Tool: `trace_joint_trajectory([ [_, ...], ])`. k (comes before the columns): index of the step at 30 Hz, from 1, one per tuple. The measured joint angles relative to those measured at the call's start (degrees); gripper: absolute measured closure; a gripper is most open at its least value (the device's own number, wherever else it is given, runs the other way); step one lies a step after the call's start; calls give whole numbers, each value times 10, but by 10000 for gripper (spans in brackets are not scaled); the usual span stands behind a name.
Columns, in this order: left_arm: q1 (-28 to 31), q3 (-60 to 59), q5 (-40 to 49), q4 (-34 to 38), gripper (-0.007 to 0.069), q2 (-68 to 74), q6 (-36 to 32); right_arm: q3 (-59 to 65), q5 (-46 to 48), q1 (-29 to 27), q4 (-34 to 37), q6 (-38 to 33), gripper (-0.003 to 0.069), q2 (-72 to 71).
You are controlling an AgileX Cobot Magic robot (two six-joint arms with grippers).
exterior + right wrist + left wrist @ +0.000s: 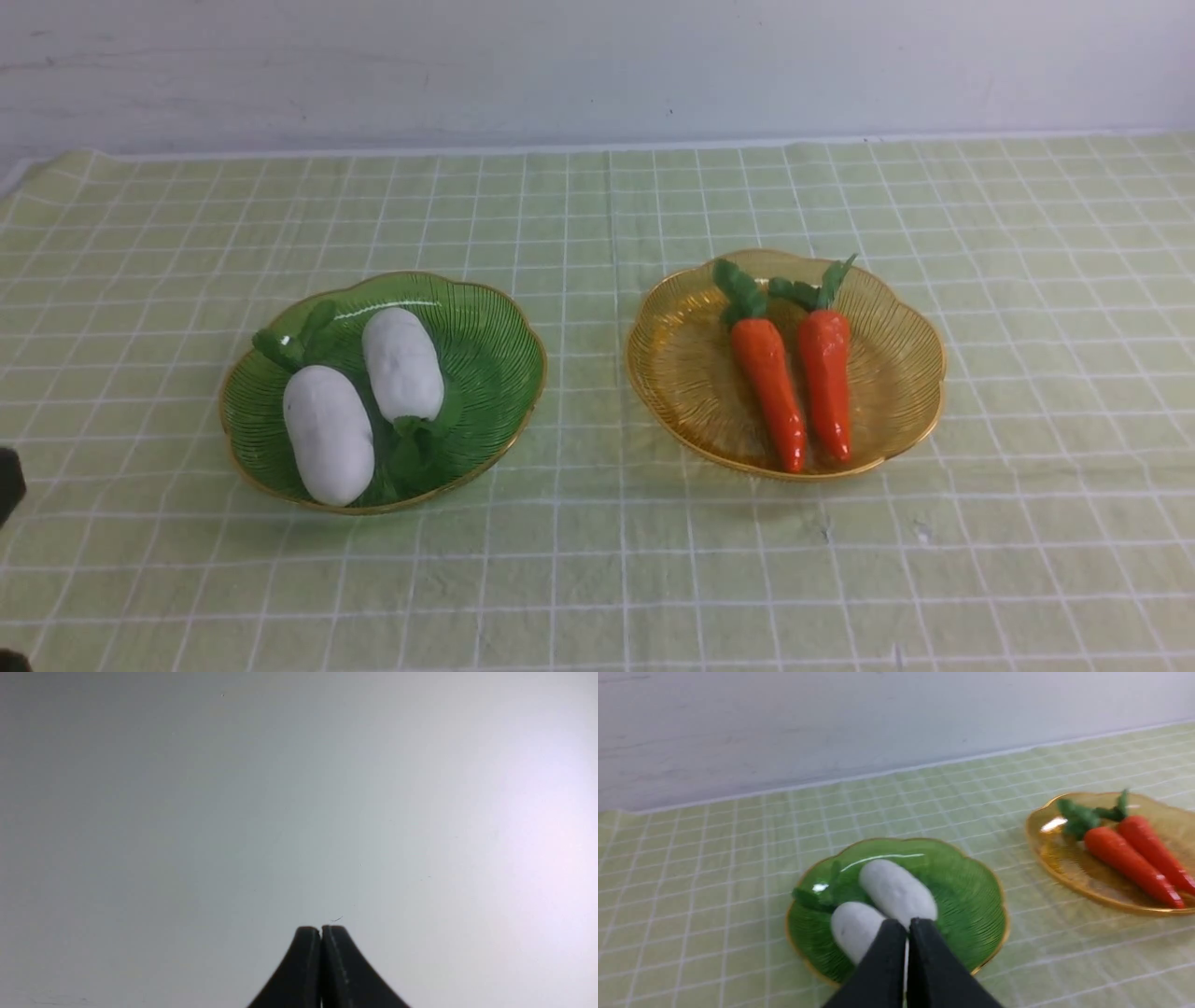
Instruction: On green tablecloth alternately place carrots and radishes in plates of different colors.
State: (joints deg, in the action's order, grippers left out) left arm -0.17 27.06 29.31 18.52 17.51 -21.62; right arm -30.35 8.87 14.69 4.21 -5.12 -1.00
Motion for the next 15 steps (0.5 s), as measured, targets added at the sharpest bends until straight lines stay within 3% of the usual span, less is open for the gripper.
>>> trace_joint_trajectory([
  [3,0,-129,-75,-77,632,-86,66,0,0,0,0,0,673,0],
  [7,0,-234,-117,-125,632,-155,119,0,0,0,0,0,673,0],
  [15,0,-287,-77,-150,632,-181,167,0,2,0,-1,0,673,0],
])
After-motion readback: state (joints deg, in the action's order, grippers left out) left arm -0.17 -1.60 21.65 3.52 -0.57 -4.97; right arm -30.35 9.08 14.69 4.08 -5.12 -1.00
